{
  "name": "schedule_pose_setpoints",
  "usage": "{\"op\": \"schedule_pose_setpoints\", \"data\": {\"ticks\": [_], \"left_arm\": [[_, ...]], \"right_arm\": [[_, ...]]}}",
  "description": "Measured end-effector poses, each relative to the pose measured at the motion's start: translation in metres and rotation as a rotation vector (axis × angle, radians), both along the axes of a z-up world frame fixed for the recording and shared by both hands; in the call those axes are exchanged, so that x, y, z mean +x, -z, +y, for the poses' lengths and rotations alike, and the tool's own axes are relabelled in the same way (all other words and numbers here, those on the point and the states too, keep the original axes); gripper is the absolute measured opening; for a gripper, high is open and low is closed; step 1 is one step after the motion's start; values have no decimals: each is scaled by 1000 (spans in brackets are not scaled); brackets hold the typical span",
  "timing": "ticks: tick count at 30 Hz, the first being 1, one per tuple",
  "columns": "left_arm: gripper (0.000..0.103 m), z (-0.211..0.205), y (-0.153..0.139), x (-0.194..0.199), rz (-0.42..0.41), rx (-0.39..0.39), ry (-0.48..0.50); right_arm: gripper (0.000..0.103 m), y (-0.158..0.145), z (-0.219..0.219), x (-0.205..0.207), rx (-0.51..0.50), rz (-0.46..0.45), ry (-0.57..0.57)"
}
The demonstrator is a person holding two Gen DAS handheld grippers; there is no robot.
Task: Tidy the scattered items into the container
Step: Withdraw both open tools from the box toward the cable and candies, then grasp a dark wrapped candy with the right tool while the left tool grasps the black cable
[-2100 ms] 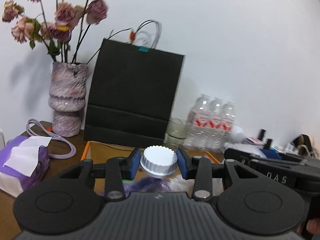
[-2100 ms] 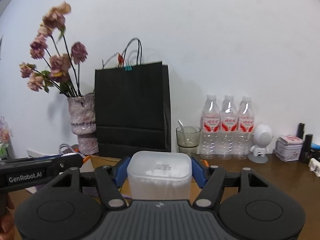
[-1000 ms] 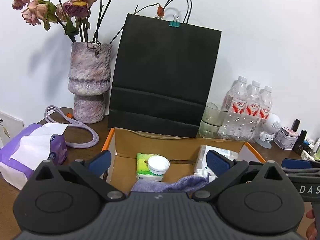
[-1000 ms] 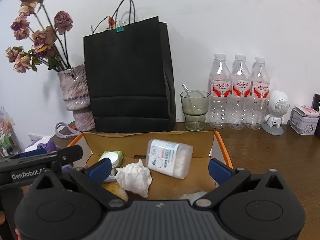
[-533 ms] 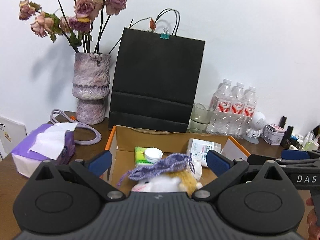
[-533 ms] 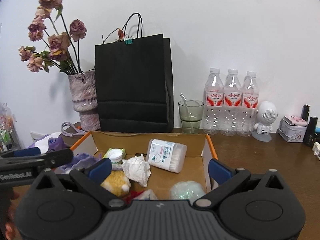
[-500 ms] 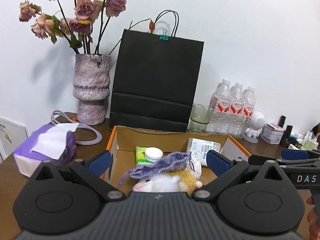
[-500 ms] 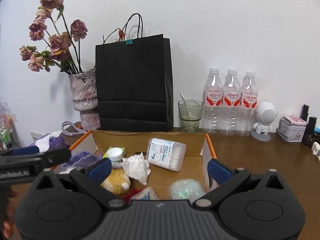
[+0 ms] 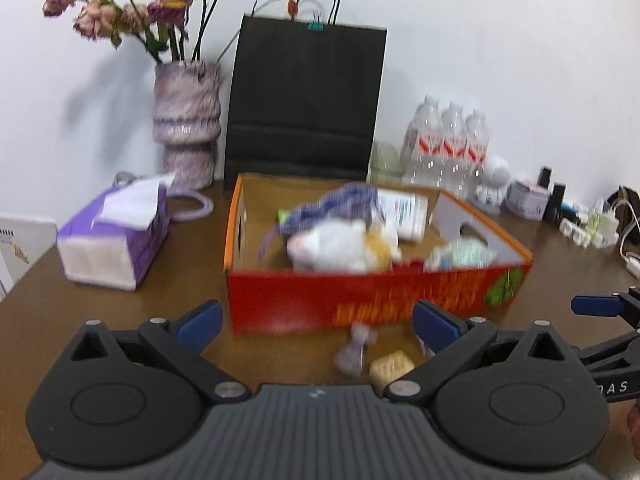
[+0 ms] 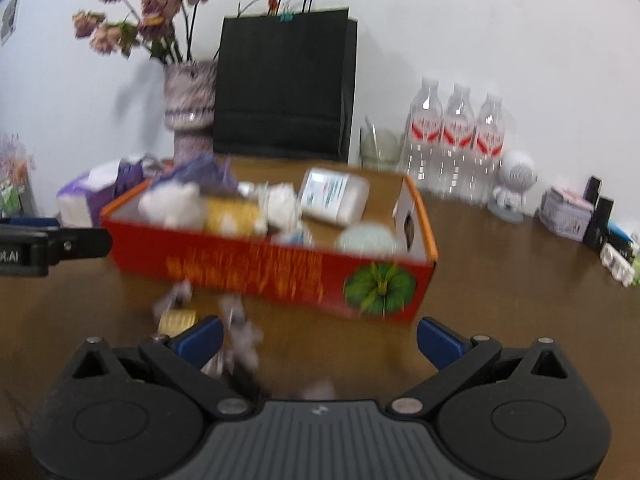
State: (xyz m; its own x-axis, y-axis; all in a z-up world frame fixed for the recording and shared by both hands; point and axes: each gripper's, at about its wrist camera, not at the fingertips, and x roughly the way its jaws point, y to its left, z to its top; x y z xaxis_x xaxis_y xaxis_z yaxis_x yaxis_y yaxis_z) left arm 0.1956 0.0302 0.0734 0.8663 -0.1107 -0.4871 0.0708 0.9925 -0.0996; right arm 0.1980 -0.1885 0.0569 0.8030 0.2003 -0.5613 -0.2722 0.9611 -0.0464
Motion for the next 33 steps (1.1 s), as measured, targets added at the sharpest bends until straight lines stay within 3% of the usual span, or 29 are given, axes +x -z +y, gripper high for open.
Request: {"op": "schedule_pose_setpoints", "data": {"ticks": [6,12,14,17,24,26,33], "left_arm": [[103,0,17,-23,48,4,5],[103,8,27,-49,60,-10,8],[103,13,30,-57,65,-15,5],[103,21,33,-67,66,-25,0],[103,45,38,-88,75,-38,-28],[103,50,38,-91,79,-44,-38],[103,44,34,-91,80,-56,-30]], "right_arm": [[101,22,0,-36,0,37,-10],[73,29,14,-72,1,26,-104],[50,31,23,-76,-19,26,-138],[33,33,33,-73,-18,50,-160],[23,39,40,-65,-34,69,-174],[11,39,41,-65,-21,79,-195],[9,29,37,-70,9,62,-191]]}}
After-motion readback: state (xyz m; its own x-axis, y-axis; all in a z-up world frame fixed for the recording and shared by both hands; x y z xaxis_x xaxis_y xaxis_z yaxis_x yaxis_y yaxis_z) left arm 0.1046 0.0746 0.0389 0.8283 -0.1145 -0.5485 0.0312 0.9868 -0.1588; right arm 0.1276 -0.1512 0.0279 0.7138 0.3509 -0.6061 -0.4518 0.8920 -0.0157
